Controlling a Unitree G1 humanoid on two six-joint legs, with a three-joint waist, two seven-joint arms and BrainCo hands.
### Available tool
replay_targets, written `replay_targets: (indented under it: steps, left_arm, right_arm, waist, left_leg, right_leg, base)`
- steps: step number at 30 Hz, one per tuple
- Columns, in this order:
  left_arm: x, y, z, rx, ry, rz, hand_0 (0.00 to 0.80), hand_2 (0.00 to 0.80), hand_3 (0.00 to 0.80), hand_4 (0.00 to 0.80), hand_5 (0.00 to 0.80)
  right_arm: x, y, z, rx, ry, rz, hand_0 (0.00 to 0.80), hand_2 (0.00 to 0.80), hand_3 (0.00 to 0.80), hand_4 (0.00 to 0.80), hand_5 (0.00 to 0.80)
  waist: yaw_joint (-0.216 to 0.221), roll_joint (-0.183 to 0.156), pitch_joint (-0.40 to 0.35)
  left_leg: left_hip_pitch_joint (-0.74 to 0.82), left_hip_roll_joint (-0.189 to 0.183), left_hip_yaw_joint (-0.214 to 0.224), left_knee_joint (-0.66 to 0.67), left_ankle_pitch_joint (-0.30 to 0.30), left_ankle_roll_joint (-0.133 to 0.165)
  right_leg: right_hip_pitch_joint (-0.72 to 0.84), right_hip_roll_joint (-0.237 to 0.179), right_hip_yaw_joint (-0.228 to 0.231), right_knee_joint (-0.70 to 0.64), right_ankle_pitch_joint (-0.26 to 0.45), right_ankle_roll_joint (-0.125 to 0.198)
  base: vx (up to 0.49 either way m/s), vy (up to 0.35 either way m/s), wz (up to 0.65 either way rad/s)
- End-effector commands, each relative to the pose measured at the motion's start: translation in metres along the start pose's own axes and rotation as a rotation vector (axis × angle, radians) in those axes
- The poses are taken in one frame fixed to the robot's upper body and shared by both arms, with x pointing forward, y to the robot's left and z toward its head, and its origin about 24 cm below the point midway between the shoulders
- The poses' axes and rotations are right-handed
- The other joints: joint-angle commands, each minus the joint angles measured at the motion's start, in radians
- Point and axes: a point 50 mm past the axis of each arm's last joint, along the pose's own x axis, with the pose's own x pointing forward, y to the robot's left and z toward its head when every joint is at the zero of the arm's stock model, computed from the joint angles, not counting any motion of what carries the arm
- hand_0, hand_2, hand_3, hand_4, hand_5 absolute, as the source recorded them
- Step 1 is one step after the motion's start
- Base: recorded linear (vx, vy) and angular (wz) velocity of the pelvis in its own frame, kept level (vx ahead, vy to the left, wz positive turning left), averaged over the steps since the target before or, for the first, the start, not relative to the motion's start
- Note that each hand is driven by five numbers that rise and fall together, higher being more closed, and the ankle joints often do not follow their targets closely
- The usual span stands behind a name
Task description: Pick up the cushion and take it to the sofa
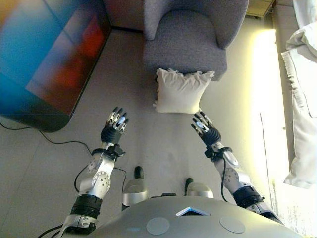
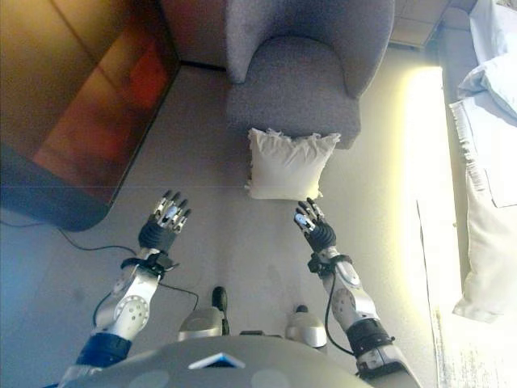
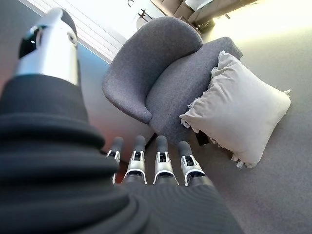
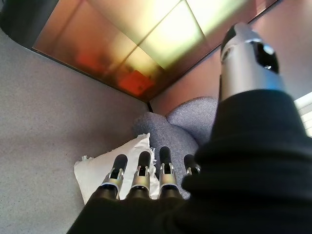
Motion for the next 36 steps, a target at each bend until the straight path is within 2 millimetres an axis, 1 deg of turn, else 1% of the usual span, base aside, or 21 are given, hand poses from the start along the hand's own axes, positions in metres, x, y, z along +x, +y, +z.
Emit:
replay_targets:
  steps: [1, 8, 11, 14, 17, 19, 21, 23, 25, 26, 28, 31, 33, 35, 36]
  left_arm:
    - [0.005, -0.008, 0.021, 0.063, -0.106, -0.055, 0.0, 0.0, 0.0, 0.0, 0.0]
    - [0.003, -0.005, 0.023, 0.081, -0.109, -0.068, 0.0, 0.0, 0.0, 0.0, 0.0]
    - [-0.003, -0.002, 0.022, 0.066, -0.121, -0.066, 0.0, 0.0, 0.0, 0.0, 0.0]
    - [-0.008, 0.002, 0.023, 0.05, -0.133, -0.055, 0.0, 0.0, 0.0, 0.0, 0.0]
    - [-0.006, 0.005, 0.024, 0.037, -0.132, -0.044, 0.0, 0.0, 0.0, 0.0, 0.0]
    - [-0.003, 0.004, 0.024, 0.036, -0.131, -0.049, 0.0, 0.0, 0.0, 0.0, 0.0]
    - [-0.001, 0.001, 0.025, 0.027, -0.14, -0.055, 0.0, 0.0, 0.0, 0.0, 0.0]
    - [-0.001, 0.0, 0.025, 0.005, -0.15, -0.043, 0.0, 0.0, 0.0, 0.0, 0.0]
    - [-0.002, -0.001, 0.025, -0.008, -0.16, -0.022, 0.0, 0.0, 0.0, 0.0, 0.0]
    - [-0.002, -0.001, 0.025, -0.011, -0.16, -0.021, 0.0, 0.0, 0.0, 0.0, 0.0]
    - [-0.001, -0.001, 0.026, -0.004, -0.153, -0.028, 0.0, 0.0, 0.0, 0.0, 0.0]
    - [0.002, -0.002, 0.027, 0.003, -0.149, -0.033, 0.0, 0.0, 0.0, 0.0, 0.0]
    - [0.001, 0.001, 0.028, 0.01, -0.147, -0.035, 0.0, 0.0, 0.0, 0.0, 0.0]
    - [0.003, 0.0, 0.029, 0.024, -0.136, -0.06, 0.0, 0.0, 0.0, 0.0, 0.0]
    - [0.004, 0.0, 0.03, 0.029, -0.133, -0.066, 0.0, 0.0, 0.0, 0.0, 0.0]
  right_arm:
    - [0.005, 0.009, 0.024, 0.014, -0.134, 0.045, 0.0, 0.0, 0.0, 0.0, 0.0]
    - [0.005, 0.009, 0.023, 0.027, -0.132, 0.035, 0.0, 0.0, 0.0, 0.0, 0.0]
    - [0.003, 0.008, 0.021, 0.024, -0.12, 0.027, 0.0, 0.0, 0.0, 0.0, 0.0]
    - [0.0, 0.007, 0.018, 0.022, -0.111, 0.035, 0.0, 0.0, 0.0, 0.0, 0.0]
    - [0.0, 0.007, 0.018, 0.024, -0.108, 0.043, 0.0, 0.0, 0.0, 0.0, 0.0]
    - [0.002, 0.008, 0.018, 0.021, -0.102, 0.048, 0.0, 0.0, 0.0, 0.0, 0.0]
    - [0.003, 0.008, 0.02, 0.013, -0.088, 0.052, 0.0, 0.0, 0.0, 0.0, 0.0]
    - [0.004, 0.007, 0.02, 0.0, -0.07, 0.058, 0.0, 0.0, 0.0, 0.0, 0.0]
    - [0.006, 0.009, 0.018, -0.006, -0.053, 0.075, 0.0, 0.0, 0.0, 0.0, 0.0]
    - [0.006, 0.01, 0.019, -0.007, -0.052, 0.082, 0.0, 0.0, 0.0, 0.0, 0.0]
    - [0.005, 0.01, 0.02, -0.003, -0.061, 0.078, 0.0, 0.0, 0.0, 0.0, 0.0]
    - [0.006, 0.011, 0.021, 0.01, -0.074, 0.061, 0.0, 0.0, 0.0, 0.0, 0.0]
    - [0.005, 0.012, 0.02, 0.016, -0.079, 0.063, 0.0, 0.0, 0.0, 0.0, 0.0]
    - [0.002, 0.01, 0.02, 0.028, -0.097, 0.044, 0.0, 0.0, 0.0, 0.0, 0.0]
    - [0.002, 0.01, 0.02, 0.031, -0.102, 0.037, 0.0, 0.0, 0.0, 0.0, 0.0]
  waist:
    - [0.026, -0.009, -0.012]
    - [0.02, -0.01, -0.015]
    - [0.018, -0.019, -0.016]
    - [0.017, -0.024, -0.01]
    - [0.013, -0.023, -0.011]
    - [0.007, -0.025, -0.014]
    - [0.004, -0.032, -0.013]
    - [0.01, -0.036, -0.007]
    - [0.021, -0.034, -0.002]
    - [0.022, -0.033, 0.0]
    - [0.016, -0.03, 0.001]
    - [0.003, -0.027, 0.0]
    - [0.0, -0.028, 0.0]
    - [-0.007, -0.032, 0.001]
    - [-0.008, -0.033, 0.002]
  left_leg:
    - [0.004, 0.003, 0.059, 0.081, -0.085, 0.03]
    - [0.013, 0.004, 0.063, 0.091, -0.094, 0.028]
    - [0.007, 0.004, 0.064, 0.145, -0.122, 0.026]
    - [-0.007, 0.007, 0.063, 0.184, -0.136, 0.025]
    - [-0.003, 0.009, 0.063, 0.167, -0.129, 0.026]
    - [0.003, 0.009, 0.062, 0.17, -0.134, 0.026]
    - [-0.009, 0.003, 0.041, 0.227, -0.161, 0.026]
    - [-0.037, -0.013, 0.002, 0.293, -0.172, 0.025]
    - [-0.052, -0.046, -0.05, 0.304, -0.176, 0.035]
    - [-0.047, -0.052, -0.052, 0.29, -0.185, 0.042]
    - [-0.036, -0.044, -0.033, 0.278, -0.192, 0.045]
    - [-0.014, -0.038, -0.001, 0.264, -0.201, 0.05]
    - [-0.004, -0.036, 0.034, 0.265, -0.206, 0.052]
    - [-0.005, -0.033, 0.087, 0.271, -0.205, 0.055]
    - [-0.005, -0.032, 0.094, 0.269, -0.206, 0.057]
  right_leg:
    - [-0.098, -0.009, -0.054, 0.039, 0.089, -0.001]
    - [-0.095, -0.01, -0.042, 0.033, 0.093, 0.001]
    - [-0.096, -0.015, -0.023, 0.032, 0.097, 0.0]
    - [-0.099, -0.013, -0.004, 0.027, 0.103, -0.006]
    - [-0.096, -0.008, 0.0, 0.014, 0.109, -0.005]
    - [-0.098, -0.004, 0.007, 0.007, 0.113, -0.006]
    - [-0.109, 0.004, 0.034, 0.014, 0.113, -0.017]
    - [-0.117, 0.009, 0.054, 0.022, 0.114, -0.025]
    - [-0.122, 0.013, 0.076, 0.034, 0.114, -0.027]
    - [-0.123, 0.012, 0.083, 0.043, 0.111, -0.025]
    - [-0.125, 0.005, 0.084, 0.056, 0.105, -0.021]
    - [-0.134, -0.027, 0.069, 0.083, 0.106, 0.0]
    - [-0.131, -0.057, 0.036, 0.087, 0.115, 0.016]
    - [-0.13, -0.089, -0.007, 0.093, 0.127, 0.027]
    - [-0.135, -0.098, -0.012, 0.101, 0.128, 0.03]
  base:
    - [0.0, 0.0, 0.0]
    - [0.003, -0.003, -0.01]
    - [0.013, -0.043, -0.09]
    - [-0.026, -0.043, -0.13]
    - [-0.028, -0.014, -0.1]
    - [-0.023, -0.023, -0.08]
    - [0.005, -0.03, -0.08]
    - [0.028, -0.005, -0.25]
    - [0.034, 0.071, -0.37]
    - [0.042, 0.113, -0.51]
    - [0.036, 0.094, -0.45]
    - [0.058, 0.113, -0.05]
    - [0.073, 0.097, 0.06]
    - [0.049, 0.087, 0.07]
    - [0.033, 0.096, 0.19]
